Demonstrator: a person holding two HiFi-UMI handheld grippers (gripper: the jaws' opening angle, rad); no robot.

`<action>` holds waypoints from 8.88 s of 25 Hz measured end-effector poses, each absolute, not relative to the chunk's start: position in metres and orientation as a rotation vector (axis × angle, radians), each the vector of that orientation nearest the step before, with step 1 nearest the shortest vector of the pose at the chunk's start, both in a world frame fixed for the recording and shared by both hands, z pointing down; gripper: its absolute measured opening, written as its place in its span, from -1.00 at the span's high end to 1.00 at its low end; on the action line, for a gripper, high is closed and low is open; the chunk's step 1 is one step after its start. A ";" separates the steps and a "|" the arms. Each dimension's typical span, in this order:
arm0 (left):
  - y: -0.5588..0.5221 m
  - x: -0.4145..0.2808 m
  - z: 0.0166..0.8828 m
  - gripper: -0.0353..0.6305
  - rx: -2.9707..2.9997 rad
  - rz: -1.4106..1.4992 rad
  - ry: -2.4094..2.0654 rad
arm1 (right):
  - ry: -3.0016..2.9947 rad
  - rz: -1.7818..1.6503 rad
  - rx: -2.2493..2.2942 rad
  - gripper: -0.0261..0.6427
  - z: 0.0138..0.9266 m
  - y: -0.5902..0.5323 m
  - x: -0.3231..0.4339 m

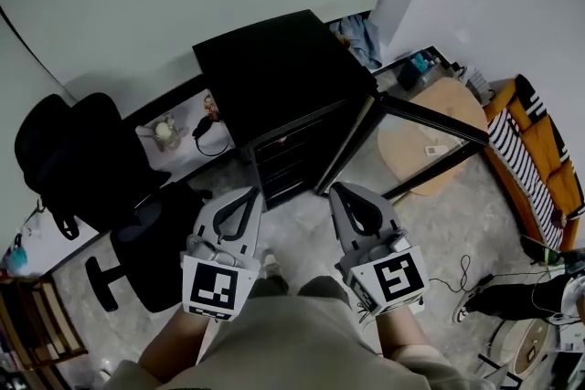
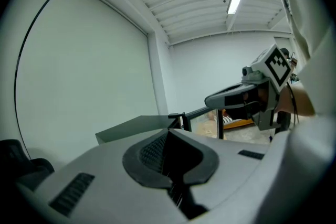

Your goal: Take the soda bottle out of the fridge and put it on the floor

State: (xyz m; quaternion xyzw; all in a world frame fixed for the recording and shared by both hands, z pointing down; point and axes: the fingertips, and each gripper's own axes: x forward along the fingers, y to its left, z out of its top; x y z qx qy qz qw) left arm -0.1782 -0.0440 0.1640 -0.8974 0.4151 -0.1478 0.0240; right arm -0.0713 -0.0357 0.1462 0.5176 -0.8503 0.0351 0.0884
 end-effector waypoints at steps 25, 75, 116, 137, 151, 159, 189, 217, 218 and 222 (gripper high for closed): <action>-0.096 -0.132 0.202 0.88 -2.793 -0.537 1.429 | -2.592 0.170 1.502 0.73 0.183 -0.101 -0.024; -0.176 -0.104 0.435 0.88 -2.792 -0.625 1.523 | -2.591 0.316 1.272 0.11 0.527 -0.283 -0.083; -0.189 -0.129 0.450 0.88 -2.783 -0.646 1.573 | -2.621 0.096 1.288 0.51 0.521 -0.342 -0.119; -0.156 -0.099 0.383 0.88 -2.831 -0.706 1.506 | -2.475 0.215 1.299 0.52 0.465 -0.218 -0.030; -0.139 -0.076 0.298 0.88 -2.823 -0.681 1.440 | -2.485 0.109 1.379 0.52 0.308 -0.155 0.019; -0.131 -0.071 0.274 0.88 -2.815 -0.646 1.405 | -2.524 0.116 1.397 0.52 0.263 -0.124 0.030; -0.154 0.029 0.425 0.88 -2.976 -0.802 1.055 | -2.298 0.282 1.676 0.51 0.438 -0.131 0.122; -0.152 0.041 0.843 0.88 -3.029 -0.874 0.877 | -2.245 0.426 1.676 0.51 0.872 -0.123 0.136; -0.153 0.040 0.857 0.88 -3.026 -0.880 0.874 | -2.252 0.428 1.672 0.51 0.886 -0.124 0.136; -0.155 0.039 0.904 0.88 -3.028 -0.874 0.881 | -2.271 0.416 1.642 0.51 0.939 -0.129 0.134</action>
